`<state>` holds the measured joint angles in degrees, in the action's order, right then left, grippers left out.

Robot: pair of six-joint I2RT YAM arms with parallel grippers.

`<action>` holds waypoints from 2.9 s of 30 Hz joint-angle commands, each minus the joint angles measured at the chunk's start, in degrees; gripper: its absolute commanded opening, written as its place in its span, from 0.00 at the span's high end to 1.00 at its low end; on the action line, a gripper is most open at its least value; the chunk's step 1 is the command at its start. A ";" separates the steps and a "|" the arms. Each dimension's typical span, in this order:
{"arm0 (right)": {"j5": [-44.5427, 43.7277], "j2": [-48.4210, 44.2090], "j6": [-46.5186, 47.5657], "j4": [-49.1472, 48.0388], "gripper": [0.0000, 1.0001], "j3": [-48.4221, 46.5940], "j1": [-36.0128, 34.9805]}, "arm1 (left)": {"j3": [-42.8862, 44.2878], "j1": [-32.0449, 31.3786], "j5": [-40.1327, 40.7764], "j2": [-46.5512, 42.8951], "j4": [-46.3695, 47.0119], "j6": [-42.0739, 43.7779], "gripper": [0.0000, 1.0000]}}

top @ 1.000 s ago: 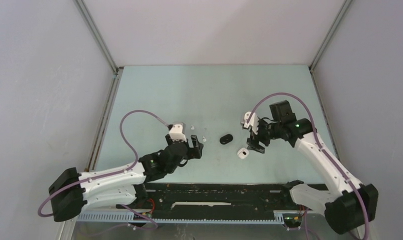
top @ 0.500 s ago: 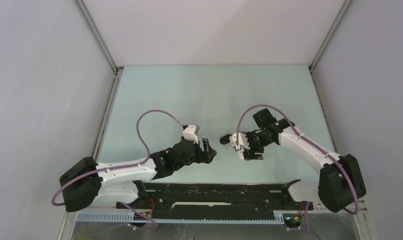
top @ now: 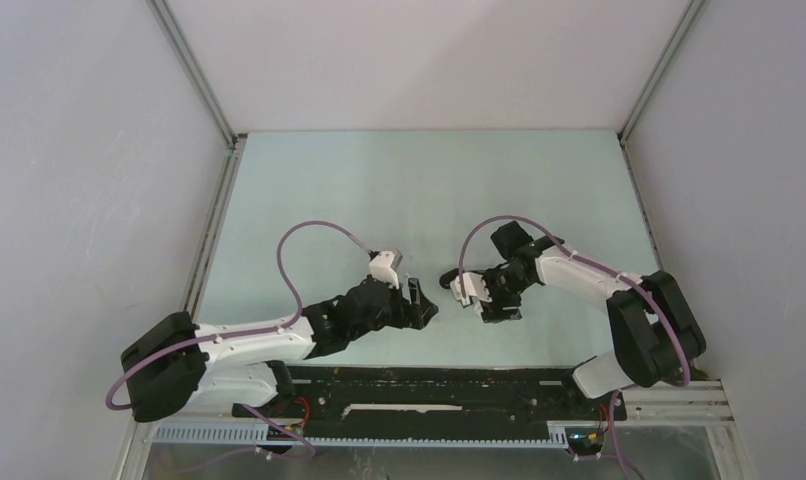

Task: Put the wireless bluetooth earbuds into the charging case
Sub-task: Pick up the charging case from the center of the board, then pass from the right arm to the left, then pass from the left arm to the right

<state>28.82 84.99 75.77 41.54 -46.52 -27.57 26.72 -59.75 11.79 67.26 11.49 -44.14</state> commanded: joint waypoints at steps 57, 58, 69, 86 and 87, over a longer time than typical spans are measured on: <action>-4.57 -28.48 -33.37 -10.24 0.67 5.48 -13.38 | 1.32 2.09 -27.52 34.60 63.12 -24.94 0.69; -4.83 -28.54 -33.67 -10.50 0.67 5.48 -13.38 | 1.28 2.09 -27.55 34.60 63.15 -24.94 0.70; 8.53 -30.06 -42.62 -6.56 0.15 -0.82 -3.76 | -2.16 1.91 -29.11 27.47 63.37 -10.09 0.89; 33.44 -17.55 -28.05 22.59 0.47 -11.56 5.41 | -5.62 -5.21 -27.66 9.64 44.67 28.61 0.90; 32.82 -18.18 -28.39 21.78 0.47 -10.97 4.72 | -5.34 -5.22 -28.18 9.42 43.76 29.27 0.90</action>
<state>59.51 70.85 45.36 63.16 -58.78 -21.21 20.58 -64.82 -15.68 78.98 59.68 -23.35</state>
